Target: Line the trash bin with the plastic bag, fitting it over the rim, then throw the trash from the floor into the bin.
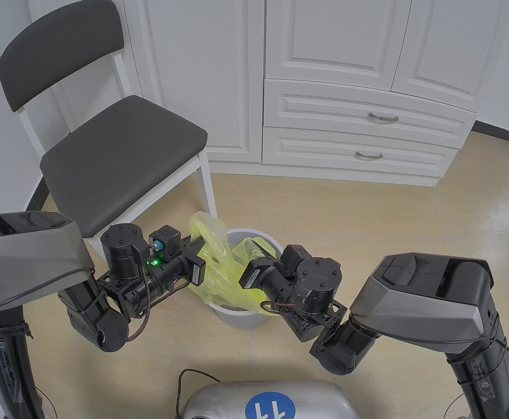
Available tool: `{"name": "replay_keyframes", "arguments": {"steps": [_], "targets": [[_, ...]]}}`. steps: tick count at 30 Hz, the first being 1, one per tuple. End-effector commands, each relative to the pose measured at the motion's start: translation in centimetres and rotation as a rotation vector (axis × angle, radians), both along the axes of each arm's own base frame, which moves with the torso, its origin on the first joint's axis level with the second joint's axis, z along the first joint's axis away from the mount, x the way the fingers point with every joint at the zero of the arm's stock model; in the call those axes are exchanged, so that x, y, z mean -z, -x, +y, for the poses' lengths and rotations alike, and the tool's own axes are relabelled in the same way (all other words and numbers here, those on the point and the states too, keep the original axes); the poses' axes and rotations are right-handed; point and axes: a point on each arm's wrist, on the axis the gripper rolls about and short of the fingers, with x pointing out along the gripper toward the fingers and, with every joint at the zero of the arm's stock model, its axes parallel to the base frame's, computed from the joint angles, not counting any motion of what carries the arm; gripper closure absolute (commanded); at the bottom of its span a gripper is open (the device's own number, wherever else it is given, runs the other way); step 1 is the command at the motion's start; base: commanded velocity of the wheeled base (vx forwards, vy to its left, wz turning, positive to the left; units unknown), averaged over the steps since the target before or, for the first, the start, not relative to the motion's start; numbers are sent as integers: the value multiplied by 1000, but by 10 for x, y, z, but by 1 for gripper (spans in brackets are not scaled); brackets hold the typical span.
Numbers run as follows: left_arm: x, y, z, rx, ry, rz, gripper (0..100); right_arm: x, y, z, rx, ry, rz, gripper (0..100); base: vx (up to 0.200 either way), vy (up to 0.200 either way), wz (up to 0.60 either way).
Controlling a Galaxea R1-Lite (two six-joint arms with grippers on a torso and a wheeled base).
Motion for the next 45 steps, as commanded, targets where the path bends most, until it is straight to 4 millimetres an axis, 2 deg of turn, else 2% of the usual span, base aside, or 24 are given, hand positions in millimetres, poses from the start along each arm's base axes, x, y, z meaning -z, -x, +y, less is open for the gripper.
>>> {"name": "replay_keyframes", "arguments": {"steps": [1, 6, 9, 16, 22, 30, 34, 45], "targets": [[23, -17, -7, -18, -1, 19, 100, 8, -8, -4, 18, -4, -5, 100, 0, 0, 0], [30, -26, -10, -54, 27, 22, 100, 11, -15, -6, 32, -6, -7, 100, 0, 0, 0], [34, -29, -13, -54, 50, 32, 100, 20, -20, -6, 41, -1, -1, 100, 0, 0, 0], [43, -35, -24, -42, 103, 58, 100, 20, -22, -9, 49, -2, -2, 100, 0, 0, 0], [49, -38, -26, -43, 119, 75, 100, 23, -22, -9, 48, 4, 3, 100, 0, 0, 0], [57, -42, -26, -48, 114, 92, 100, 44, -25, -10, 52, 31, 32, 100, 0, 0, 0], [66, -47, -26, -53, 122, 107, 100, 46, -25, -11, 55, 33, 36, 100, 0, 0, 0], [77, -52, -28, -63, 155, 154, 100, 59, -27, -13, 41, 51, 56, 100, 0, 0, 0]]}}
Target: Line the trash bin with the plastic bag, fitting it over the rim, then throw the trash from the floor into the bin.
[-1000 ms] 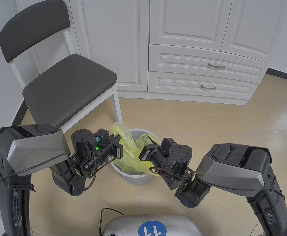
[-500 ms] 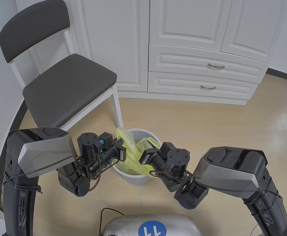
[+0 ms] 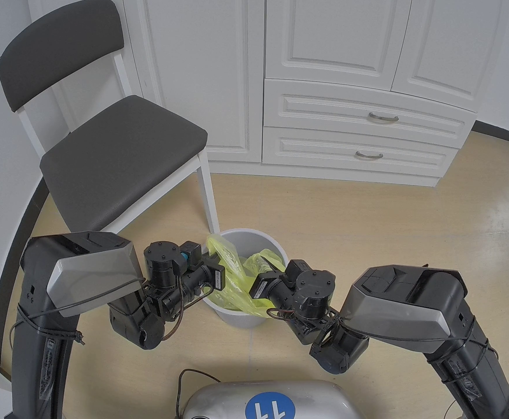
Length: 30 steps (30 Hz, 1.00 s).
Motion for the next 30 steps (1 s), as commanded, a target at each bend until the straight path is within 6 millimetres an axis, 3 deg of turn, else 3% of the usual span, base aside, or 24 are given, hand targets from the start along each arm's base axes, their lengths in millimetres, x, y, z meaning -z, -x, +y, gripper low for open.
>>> {"name": "replay_keyframes", "arguments": {"steps": [1, 10, 22, 30], "targets": [[7, -3, -1, -4, 11, 13, 100, 6, 0, 0, -9, -1, 1, 100, 0, 0, 0], [17, -10, 4, -21, 0, 49, 100, 24, -1, 0, -9, 13, 24, 100, 0, 0, 0], [26, -20, 27, -74, -19, 105, 100, 21, -6, -5, 5, 0, 25, 100, 0, 0, 0], [-3, -7, 35, -78, -30, 97, 100, -5, -21, -50, 36, 142, 90, 100, 0, 0, 0]]}}
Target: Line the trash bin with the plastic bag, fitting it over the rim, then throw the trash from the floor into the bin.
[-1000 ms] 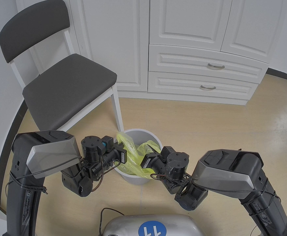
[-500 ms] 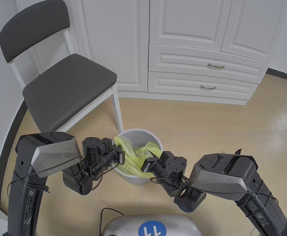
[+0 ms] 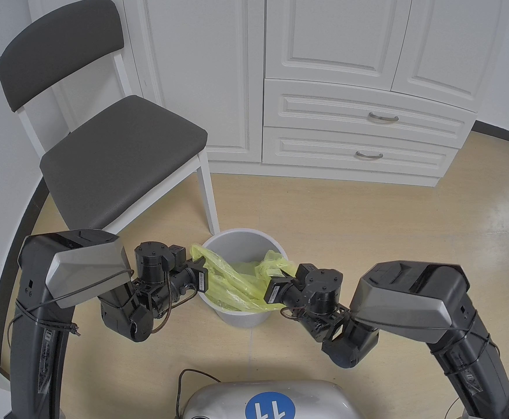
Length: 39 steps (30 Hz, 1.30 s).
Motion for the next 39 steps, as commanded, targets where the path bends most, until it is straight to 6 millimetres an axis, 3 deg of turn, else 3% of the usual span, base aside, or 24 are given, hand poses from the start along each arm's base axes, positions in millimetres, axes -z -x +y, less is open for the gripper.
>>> {"name": "replay_keyframes", "arguments": {"steps": [1, 9, 21, 22, 29, 39], "targets": [[-31, 13, 4, 5, -11, -7, 100, -31, -13, -38, 41, 71, 34, 100, 0, 0, 0], [-35, 11, 22, -19, -77, 8, 100, -41, -20, -78, 100, 292, 45, 100, 0, 0, 0], [-28, 8, 39, -5, -82, 74, 100, -30, -23, -109, 145, 483, 44, 100, 0, 0, 0], [-27, 7, 44, -8, -109, 67, 100, -25, -19, -118, 141, 560, 57, 100, 0, 0, 0], [-30, 11, 50, -8, -140, 59, 100, -22, -2, -135, 118, 688, 92, 100, 0, 0, 0], [-41, 20, 55, 22, -161, 47, 100, -35, 17, -148, 90, 768, 94, 100, 0, 0, 0]]}}
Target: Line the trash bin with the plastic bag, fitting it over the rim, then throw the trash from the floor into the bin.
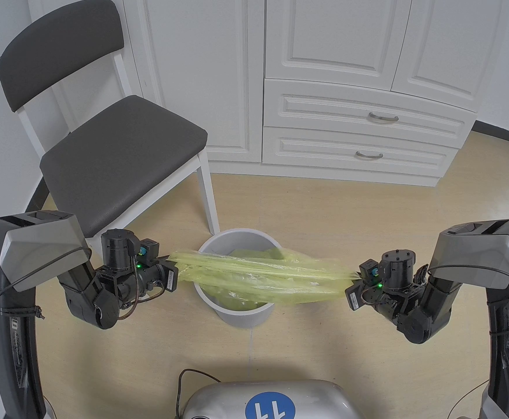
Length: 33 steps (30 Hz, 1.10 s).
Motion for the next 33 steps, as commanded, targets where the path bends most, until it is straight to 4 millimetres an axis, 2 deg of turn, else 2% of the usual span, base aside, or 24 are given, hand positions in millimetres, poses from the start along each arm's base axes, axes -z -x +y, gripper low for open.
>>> {"name": "replay_keyframes", "arguments": {"steps": [1, 8, 11, 17, 25, 27, 33], "targets": [[-10, 5, 2, 8, 1, -13, 100, -14, 11, -2, -9, 5, -4, 100, 0, 0, 0], [-7, 11, 4, 21, -38, -2, 100, -12, 20, -6, -28, 56, 13, 100, 0, 0, 0], [-6, 19, 11, 37, -91, 18, 100, -15, 25, -7, -36, 69, 16, 100, 0, 0, 0], [-18, 40, 25, 139, -169, 119, 100, -15, 40, -9, -109, 111, 47, 100, 0, 0, 0], [-17, 43, 32, 147, -199, 153, 100, -17, 44, -11, -114, 124, 52, 100, 0, 0, 0], [-15, 44, 34, 154, -216, 165, 100, -13, 52, -14, -147, 161, 79, 100, 0, 0, 0], [-13, 47, 34, 177, -233, 184, 100, -7, 57, -14, -185, 188, 105, 100, 0, 0, 0]]}}
